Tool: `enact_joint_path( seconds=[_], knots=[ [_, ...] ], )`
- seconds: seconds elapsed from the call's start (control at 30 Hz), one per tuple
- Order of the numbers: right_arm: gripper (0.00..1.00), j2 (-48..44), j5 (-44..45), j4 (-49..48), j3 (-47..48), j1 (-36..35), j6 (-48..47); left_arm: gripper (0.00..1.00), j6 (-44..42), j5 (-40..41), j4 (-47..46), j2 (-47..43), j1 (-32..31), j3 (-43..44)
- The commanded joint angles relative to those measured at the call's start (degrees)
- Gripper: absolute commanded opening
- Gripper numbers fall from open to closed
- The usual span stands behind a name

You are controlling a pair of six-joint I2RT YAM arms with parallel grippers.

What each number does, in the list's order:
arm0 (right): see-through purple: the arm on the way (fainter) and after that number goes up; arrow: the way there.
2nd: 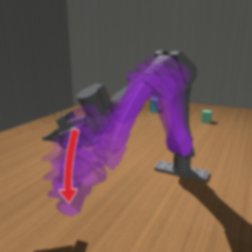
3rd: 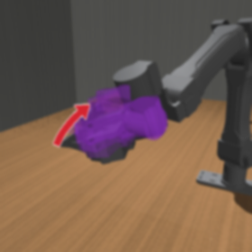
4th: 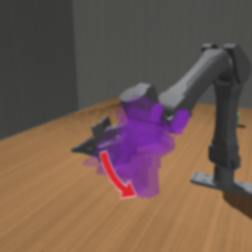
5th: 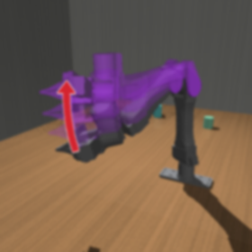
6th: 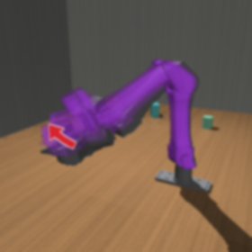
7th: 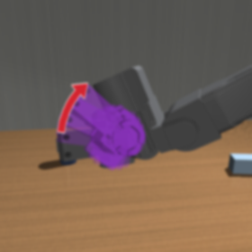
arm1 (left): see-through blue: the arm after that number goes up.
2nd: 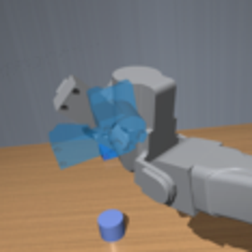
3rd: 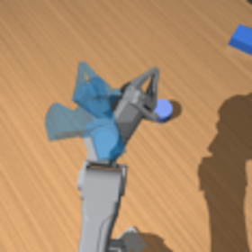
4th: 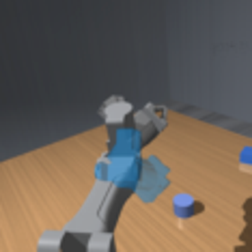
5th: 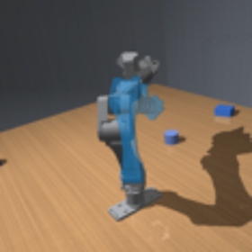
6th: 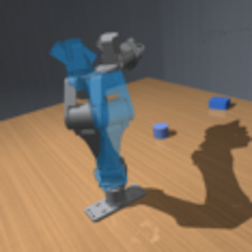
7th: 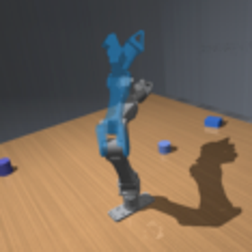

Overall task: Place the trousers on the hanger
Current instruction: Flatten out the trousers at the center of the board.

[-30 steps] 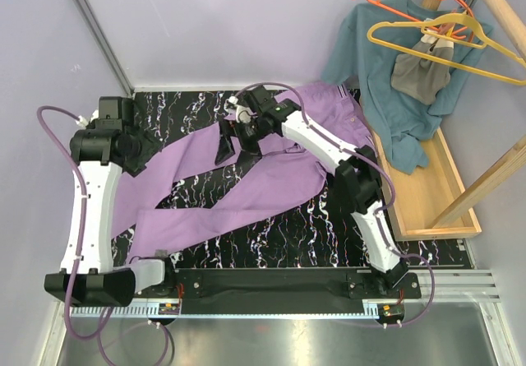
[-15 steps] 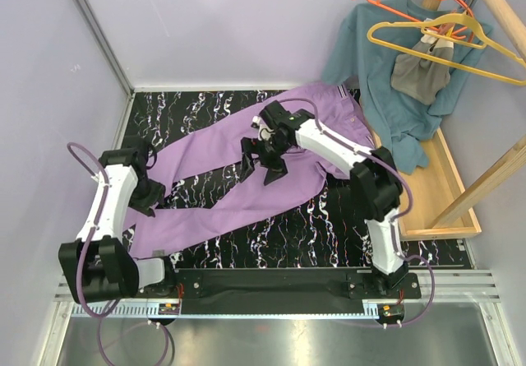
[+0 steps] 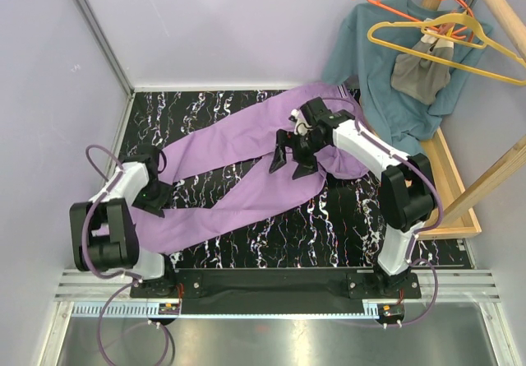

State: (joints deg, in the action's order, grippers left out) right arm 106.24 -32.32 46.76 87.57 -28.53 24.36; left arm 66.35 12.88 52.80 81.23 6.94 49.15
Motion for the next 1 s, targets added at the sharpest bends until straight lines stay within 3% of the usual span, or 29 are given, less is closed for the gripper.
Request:
enact_joint_path(
  seconds=[0.0, 0.43, 0.67, 0.77, 0.8, 0.97],
  knots=[
    [0.97, -2.7, -2.0, -2.1, -1.6, 1.9, -1.7, 0.55, 1.3, 2.1, -5.2, 2.8, 0.2, 2.3],
    [0.97, -2.2, -2.5, -1.0, -0.7, 3.1, -1.9, 0.46, 4.9, 0.6, -7.8, 9.4, 0.2, -1.1],
    [0.96, -2.9, -1.4, -0.8, -1.3, 3.2, -1.5, 0.31, 4.1, 1.7, -7.1, 9.9, 0.4, -0.8],
    [0.96, -2.8, -1.4, -0.6, -1.1, 3.2, -1.4, 0.13, 2.1, 2.1, -5.8, 9.1, 0.6, 0.5],
    [0.96, -2.7, -1.3, -0.6, -0.7, 3.2, -1.5, 0.0, 1.8, 2.7, -4.8, 8.9, 0.5, 1.5],
    [0.96, -1.7, -1.5, 0.5, 0.9, 3.3, -1.2, 0.0, 0.1, 8.6, 5.9, 2.6, -0.1, 10.2]
  ],
)
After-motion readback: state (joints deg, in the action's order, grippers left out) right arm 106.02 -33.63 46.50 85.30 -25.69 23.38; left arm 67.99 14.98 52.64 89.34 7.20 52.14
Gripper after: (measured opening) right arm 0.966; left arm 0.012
